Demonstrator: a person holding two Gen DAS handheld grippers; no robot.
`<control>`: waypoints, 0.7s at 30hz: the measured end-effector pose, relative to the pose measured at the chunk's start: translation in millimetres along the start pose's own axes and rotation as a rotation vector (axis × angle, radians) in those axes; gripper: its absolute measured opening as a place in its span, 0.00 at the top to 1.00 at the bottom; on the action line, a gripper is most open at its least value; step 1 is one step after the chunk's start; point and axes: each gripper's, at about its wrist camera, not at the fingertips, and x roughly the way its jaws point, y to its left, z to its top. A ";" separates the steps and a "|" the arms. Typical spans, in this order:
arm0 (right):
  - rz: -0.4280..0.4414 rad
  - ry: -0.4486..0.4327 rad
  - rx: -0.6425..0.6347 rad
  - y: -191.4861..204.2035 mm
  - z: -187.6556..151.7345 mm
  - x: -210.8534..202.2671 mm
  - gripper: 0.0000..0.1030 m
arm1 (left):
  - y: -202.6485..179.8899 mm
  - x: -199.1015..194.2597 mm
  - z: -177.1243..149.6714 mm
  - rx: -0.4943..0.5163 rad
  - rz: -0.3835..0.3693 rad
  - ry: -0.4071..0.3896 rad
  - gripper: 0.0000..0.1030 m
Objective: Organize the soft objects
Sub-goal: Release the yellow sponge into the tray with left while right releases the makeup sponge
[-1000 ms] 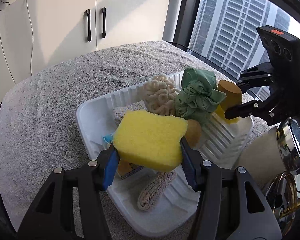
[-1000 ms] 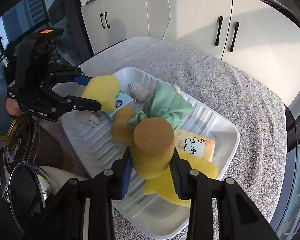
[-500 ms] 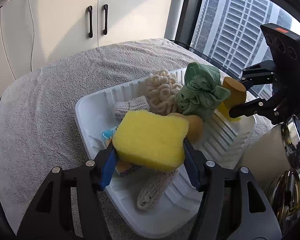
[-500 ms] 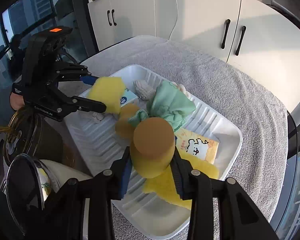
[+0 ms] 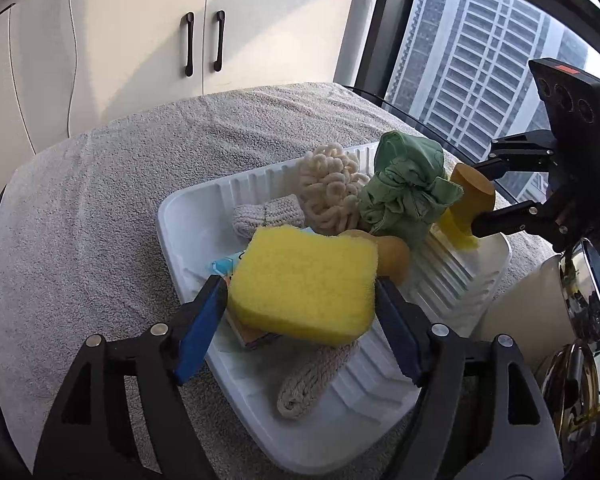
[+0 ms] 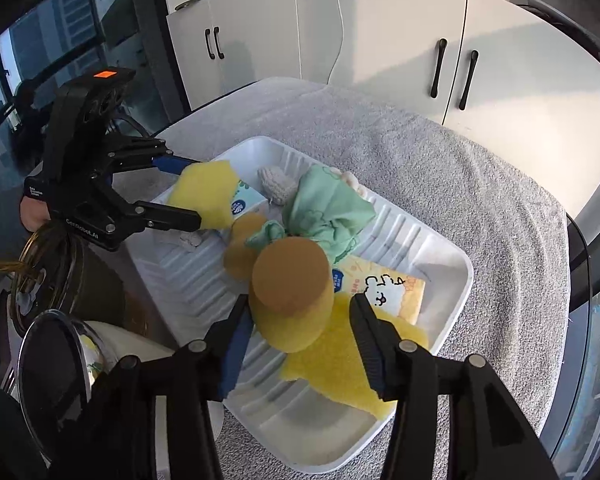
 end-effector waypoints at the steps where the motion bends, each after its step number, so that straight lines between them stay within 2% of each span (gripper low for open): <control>1: 0.002 -0.004 0.004 -1.0 -0.3 -1.4 0.45 | 0.7 -0.8 0.1 -0.003 -0.001 -0.002 0.25; 19: -0.001 -0.074 0.052 -0.3 -1.2 -25.8 0.41 | 7.5 -25.2 -3.5 -0.050 0.012 -0.060 0.23; 21: -0.007 -0.078 0.054 1.5 -1.4 -26.5 0.37 | 8.4 -26.7 -4.5 -0.056 0.025 -0.064 0.20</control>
